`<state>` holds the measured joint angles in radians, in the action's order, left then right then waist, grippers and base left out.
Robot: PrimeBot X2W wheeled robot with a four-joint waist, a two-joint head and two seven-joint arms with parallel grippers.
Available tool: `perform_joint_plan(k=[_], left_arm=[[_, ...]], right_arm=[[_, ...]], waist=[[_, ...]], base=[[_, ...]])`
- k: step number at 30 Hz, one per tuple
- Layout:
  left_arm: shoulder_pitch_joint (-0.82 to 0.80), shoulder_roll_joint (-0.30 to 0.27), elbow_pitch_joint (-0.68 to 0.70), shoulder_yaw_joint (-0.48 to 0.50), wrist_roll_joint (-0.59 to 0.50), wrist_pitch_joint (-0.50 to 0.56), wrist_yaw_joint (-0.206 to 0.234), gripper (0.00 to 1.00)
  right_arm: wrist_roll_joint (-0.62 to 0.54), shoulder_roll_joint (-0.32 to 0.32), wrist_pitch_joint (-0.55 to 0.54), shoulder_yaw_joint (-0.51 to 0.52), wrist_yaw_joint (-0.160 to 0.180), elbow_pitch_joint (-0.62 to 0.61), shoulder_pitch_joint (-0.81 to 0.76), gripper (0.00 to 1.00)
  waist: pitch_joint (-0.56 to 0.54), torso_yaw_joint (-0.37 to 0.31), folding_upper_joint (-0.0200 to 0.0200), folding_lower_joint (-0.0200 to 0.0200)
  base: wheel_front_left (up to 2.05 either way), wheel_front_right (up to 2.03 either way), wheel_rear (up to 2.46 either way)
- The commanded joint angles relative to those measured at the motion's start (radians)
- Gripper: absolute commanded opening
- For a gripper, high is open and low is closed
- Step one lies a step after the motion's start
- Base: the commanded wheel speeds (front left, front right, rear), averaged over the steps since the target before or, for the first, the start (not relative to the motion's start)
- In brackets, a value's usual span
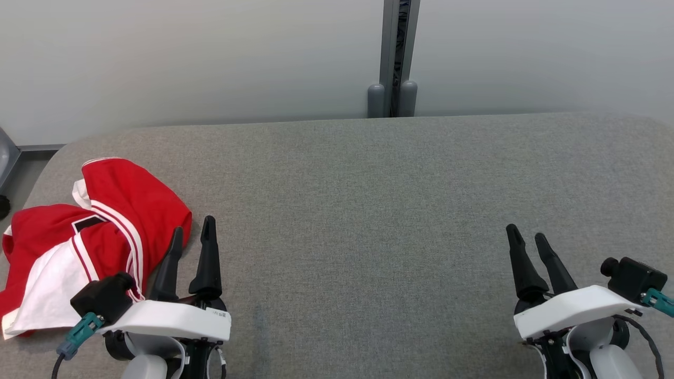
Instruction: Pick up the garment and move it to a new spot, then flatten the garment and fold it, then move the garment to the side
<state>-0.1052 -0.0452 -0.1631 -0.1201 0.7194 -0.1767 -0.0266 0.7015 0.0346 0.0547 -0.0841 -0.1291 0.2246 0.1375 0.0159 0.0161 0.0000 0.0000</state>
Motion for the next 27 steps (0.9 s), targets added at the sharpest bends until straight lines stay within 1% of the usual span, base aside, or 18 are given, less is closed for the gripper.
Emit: perform_joint_plan(k=[1,5,18,27], left_arm=[[0.002,-0.004,0.016,0.001,-0.042,-0.009,0.008,1.0],[0.003,-0.004,0.018,0.0,-0.077,-0.013,0.006,1.0],[0.015,-0.005,0.035,0.024,-0.213,-0.033,0.027,1.0],[0.029,-0.005,0.018,0.038,-0.289,-0.045,0.021,1.0]], right_arm=[[-0.04,0.01,0.017,-0.016,-0.002,-0.019,0.025,1.0],[-0.077,0.01,0.029,-0.027,-0.002,-0.03,0.028,1.0],[-0.185,0.013,0.077,-0.061,-0.002,-0.055,0.028,1.0],[-0.259,0.014,0.108,-0.072,-0.002,-0.044,0.016,1.0]], waist=[[0.0,0.0,0.0,0.0],[0.001,0.0,0.0,0.0],[0.004,0.0,0.0,0.0],[-0.003,0.0,0.0,0.0]], base=[[0.0,0.0,0.0],[0.0,0.0,0.0],[0.0,0.0,0.0],[0.0,0.0,0.0]])
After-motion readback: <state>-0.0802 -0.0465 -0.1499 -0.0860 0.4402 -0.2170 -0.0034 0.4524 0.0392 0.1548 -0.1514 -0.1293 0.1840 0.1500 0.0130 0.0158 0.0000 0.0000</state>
